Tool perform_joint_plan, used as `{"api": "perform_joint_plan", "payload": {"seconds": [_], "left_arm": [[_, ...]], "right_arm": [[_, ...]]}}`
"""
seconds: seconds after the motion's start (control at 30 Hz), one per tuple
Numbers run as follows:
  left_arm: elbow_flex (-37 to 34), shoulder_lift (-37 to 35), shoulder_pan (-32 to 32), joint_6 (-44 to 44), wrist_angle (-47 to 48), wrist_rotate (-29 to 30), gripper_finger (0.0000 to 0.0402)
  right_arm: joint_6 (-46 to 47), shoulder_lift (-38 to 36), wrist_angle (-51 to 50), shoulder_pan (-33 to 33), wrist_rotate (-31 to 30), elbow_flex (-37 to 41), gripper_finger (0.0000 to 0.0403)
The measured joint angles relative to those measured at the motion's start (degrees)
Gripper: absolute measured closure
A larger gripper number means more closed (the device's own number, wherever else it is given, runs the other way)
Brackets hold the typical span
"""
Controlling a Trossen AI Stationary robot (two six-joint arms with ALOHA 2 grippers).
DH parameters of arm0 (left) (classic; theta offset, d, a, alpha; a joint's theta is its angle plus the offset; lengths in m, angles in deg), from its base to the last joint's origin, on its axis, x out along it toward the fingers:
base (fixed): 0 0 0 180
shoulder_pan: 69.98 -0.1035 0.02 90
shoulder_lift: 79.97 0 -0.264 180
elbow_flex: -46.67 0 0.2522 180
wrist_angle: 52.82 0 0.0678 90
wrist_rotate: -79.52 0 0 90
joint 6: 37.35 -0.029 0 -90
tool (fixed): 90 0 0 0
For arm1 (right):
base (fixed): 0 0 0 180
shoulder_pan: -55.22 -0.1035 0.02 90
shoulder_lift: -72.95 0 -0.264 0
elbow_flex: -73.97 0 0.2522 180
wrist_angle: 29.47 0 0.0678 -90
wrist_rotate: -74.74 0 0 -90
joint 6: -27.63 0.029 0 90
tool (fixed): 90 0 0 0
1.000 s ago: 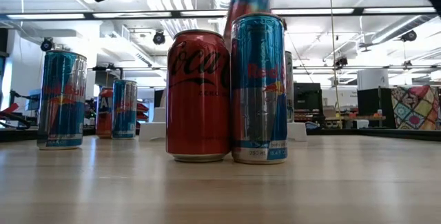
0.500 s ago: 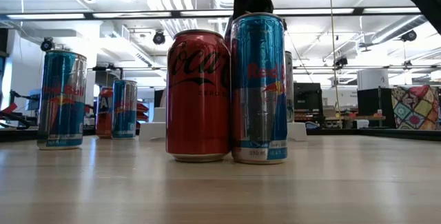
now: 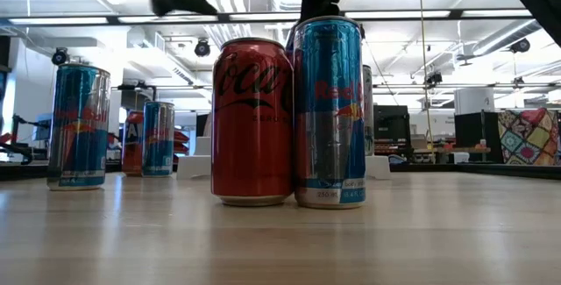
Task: Place canned beverage on shelf
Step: Put the middle right orange soda can on the top tier of the shelf
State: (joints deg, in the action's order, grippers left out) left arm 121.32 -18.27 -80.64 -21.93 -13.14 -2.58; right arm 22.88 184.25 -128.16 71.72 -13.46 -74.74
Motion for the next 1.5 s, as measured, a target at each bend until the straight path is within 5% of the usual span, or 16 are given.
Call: {"api": "perform_joint_plan", "payload": {"seconds": [0.17, 0.63, 1.0, 1.5], "left_arm": [[3.88, 6.69, -6.48, -3.07, -5.10, -15.63, 0.0153], [18.14, 23.78, -8.28, -9.68, -2.54, -21.98, 0.0006], [24.51, 27.92, -8.30, -13.09, 2.29, -18.43, 0.0051], [24.44, 29.85, -8.26, -17.68, -1.77, -27.93, 0.0086]], "right_arm": [[-3.05, -1.37, 0.95, -0.05, 0.16, -0.01, 0.0118], [-3.82, -4.58, 4.22, -0.08, 1.24, -0.07, 0.0117], [-2.74, -5.78, 4.47, -0.34, 1.68, -0.07, 0.0117], [-0.22, -6.83, 4.02, -0.36, 7.27, -0.04, 0.0117]]}}
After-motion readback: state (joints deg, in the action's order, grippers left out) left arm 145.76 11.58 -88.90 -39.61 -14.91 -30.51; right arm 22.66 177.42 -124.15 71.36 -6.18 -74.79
